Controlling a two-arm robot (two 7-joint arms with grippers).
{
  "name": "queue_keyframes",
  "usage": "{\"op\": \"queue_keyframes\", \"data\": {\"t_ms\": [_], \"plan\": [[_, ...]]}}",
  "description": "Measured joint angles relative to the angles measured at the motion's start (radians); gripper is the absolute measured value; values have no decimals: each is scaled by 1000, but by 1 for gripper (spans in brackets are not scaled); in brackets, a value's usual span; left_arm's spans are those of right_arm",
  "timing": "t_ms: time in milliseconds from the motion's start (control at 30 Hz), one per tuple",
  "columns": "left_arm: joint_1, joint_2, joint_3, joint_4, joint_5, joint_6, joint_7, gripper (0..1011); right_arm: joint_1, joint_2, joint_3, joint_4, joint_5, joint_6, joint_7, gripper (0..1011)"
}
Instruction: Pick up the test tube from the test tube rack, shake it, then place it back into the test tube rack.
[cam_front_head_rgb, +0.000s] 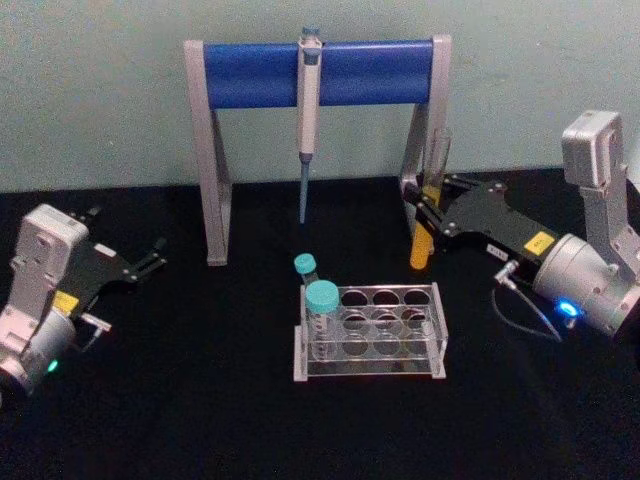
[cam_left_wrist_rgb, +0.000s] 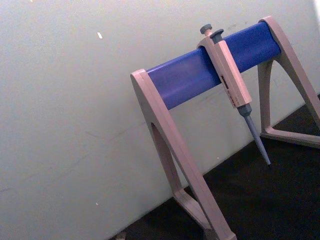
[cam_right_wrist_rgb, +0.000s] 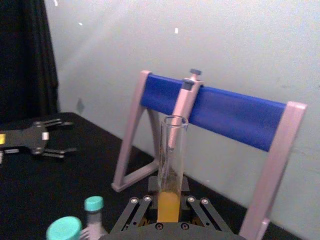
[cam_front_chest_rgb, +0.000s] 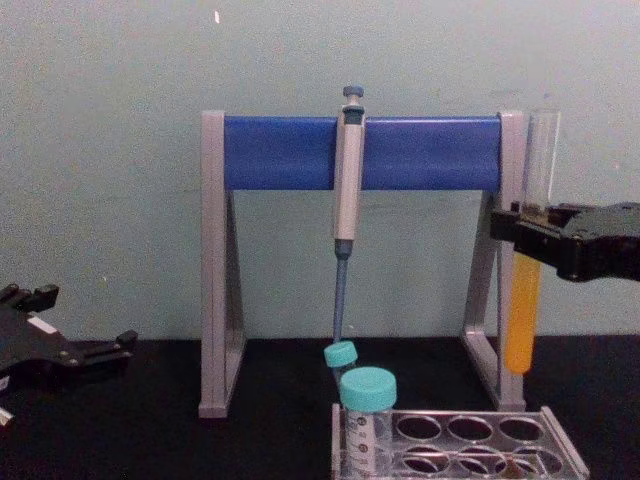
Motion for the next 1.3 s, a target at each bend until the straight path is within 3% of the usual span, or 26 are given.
{"op": "queue_keyframes", "data": {"t_ms": [167, 367, 767, 1000, 1300], "plan": [[0, 0, 0, 0, 0, 0, 0, 1002, -24, 7, -15, -42, 12, 7, 10, 232], [0, 0, 0, 0, 0, 0, 0, 1002, -10, -5, -47, -43, 12, 10, 18, 232], [0, 0, 0, 0, 0, 0, 0, 1001, 80, -74, -109, 51, -17, -4, 14, 232], [0, 0, 0, 0, 0, 0, 0, 1001, 148, -113, -113, 151, -40, -25, 1, 232], [0, 0, 0, 0, 0, 0, 0, 1002, 171, -115, -94, 207, -60, -34, -10, 232]]}}
